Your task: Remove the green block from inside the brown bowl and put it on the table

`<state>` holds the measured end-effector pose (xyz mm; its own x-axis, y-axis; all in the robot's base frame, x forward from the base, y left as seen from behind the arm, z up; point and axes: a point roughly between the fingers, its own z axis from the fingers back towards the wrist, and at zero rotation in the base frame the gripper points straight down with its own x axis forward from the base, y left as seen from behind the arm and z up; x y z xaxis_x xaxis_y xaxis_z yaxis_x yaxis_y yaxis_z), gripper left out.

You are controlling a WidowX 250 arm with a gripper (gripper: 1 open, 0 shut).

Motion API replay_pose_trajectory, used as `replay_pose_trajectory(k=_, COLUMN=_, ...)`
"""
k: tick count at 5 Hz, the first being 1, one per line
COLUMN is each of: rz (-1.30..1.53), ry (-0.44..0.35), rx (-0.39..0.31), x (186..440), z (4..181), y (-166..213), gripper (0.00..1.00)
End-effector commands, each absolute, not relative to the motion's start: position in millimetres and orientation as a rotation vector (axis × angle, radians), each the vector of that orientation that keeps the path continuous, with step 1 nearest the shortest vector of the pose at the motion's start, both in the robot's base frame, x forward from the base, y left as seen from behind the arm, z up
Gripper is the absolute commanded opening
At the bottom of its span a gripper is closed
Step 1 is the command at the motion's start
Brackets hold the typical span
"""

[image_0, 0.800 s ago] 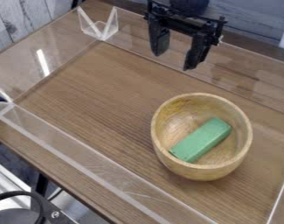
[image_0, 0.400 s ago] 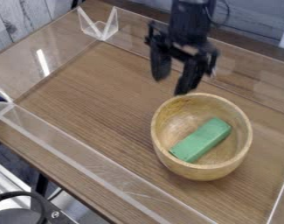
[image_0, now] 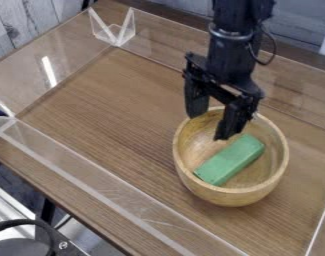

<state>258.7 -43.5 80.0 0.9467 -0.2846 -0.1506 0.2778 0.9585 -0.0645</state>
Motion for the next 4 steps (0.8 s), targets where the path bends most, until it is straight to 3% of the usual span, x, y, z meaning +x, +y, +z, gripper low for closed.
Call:
replay_pose_trajectory(k=1, rz=-0.358, ry=0.13, rx=-0.031, x=268.6, z=81.7, y=-57.2, gripper=1.0)
replay_pose_trajectory(k=2, rz=-0.443, ry=0.134, rx=-0.011, x=271.1, z=73.8, y=-75.5, gripper=1.0)
replay_pose_trajectory(k=4, rz=-0.428, ry=0.034, rx=0.01, x=264.5, z=78.8, y=-82.6, gripper=1.0)
